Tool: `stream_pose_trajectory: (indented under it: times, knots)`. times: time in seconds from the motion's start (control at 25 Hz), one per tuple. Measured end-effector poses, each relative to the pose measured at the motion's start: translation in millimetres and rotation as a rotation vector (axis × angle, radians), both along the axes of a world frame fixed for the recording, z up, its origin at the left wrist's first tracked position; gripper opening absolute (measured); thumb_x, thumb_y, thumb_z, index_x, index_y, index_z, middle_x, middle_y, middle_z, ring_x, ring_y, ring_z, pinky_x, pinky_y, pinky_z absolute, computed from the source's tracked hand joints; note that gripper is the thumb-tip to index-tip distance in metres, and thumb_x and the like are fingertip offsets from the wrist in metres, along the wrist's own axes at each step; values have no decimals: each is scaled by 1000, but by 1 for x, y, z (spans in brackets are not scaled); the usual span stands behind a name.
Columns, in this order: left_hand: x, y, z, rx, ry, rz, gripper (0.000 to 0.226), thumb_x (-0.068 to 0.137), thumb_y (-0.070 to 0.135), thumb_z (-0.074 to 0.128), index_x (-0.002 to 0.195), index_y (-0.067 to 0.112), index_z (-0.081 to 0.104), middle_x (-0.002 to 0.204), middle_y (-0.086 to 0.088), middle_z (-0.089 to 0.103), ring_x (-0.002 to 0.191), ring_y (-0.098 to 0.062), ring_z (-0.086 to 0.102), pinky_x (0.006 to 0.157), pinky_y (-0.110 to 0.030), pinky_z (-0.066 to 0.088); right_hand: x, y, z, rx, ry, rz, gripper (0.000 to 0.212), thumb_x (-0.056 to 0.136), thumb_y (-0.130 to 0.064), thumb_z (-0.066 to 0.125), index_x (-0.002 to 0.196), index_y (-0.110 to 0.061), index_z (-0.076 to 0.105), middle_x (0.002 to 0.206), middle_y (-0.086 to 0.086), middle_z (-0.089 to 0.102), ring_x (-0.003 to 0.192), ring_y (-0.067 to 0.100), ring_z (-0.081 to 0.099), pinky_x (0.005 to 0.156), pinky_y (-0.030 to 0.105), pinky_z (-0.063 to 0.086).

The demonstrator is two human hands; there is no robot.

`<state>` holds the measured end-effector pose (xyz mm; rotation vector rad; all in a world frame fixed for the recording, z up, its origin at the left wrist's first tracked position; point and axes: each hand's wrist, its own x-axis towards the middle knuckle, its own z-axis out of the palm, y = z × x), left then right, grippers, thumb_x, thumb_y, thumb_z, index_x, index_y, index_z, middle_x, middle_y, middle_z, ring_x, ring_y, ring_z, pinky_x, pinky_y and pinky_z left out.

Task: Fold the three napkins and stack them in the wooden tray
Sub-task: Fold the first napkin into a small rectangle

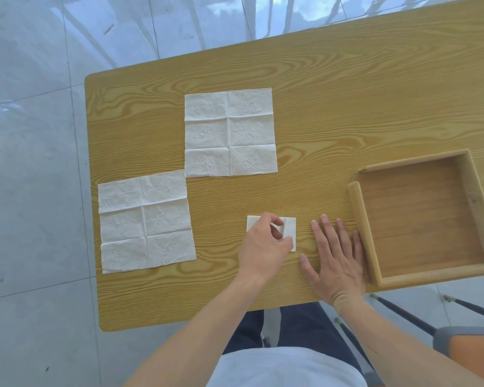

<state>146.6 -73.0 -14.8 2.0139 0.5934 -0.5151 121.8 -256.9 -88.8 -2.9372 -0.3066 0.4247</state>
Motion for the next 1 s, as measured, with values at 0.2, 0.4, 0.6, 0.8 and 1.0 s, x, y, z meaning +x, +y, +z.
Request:
stream_pose_trajectory:
  times: [0.2,0.4,0.6,0.8,1.0]
  knots:
    - [1,-1,-7,29,23,-5,30,80,39,70,105,33,55,87,11,63,79,-4,63,75,-39,57,-1,-1,0,7,-4,1,79,89,-64,32,157,-27,14,166,-7,6,152,22,2,121,50,3]
    - [2,0,-11,-1,35,-12,38,76,48,74,106,35,55,91,12,62,83,-3,62,76,-38,57,1,0,1,20,3,-1,78,89,-63,32,156,-27,15,166,-7,7,152,22,2,122,50,2]
    - [-3,7,-9,-11,-59,-22,37,76,52,74,106,36,58,92,15,61,74,-3,59,70,-31,55,1,-1,3,19,4,-9,77,90,-63,32,156,-28,15,166,-8,6,153,21,1,122,49,1]
    - [-29,37,-18,369,-452,-285,24,87,30,68,109,20,65,103,7,63,96,-12,58,78,-35,54,2,4,6,105,-36,-62,73,88,-56,40,154,-28,24,164,-9,15,152,19,4,122,49,4]
    - [-60,70,-43,570,-591,-552,36,91,38,60,121,20,63,134,-1,57,130,-24,47,103,-48,40,-6,16,7,211,-126,29,68,91,-45,46,152,-20,30,161,2,25,151,26,13,119,60,9]
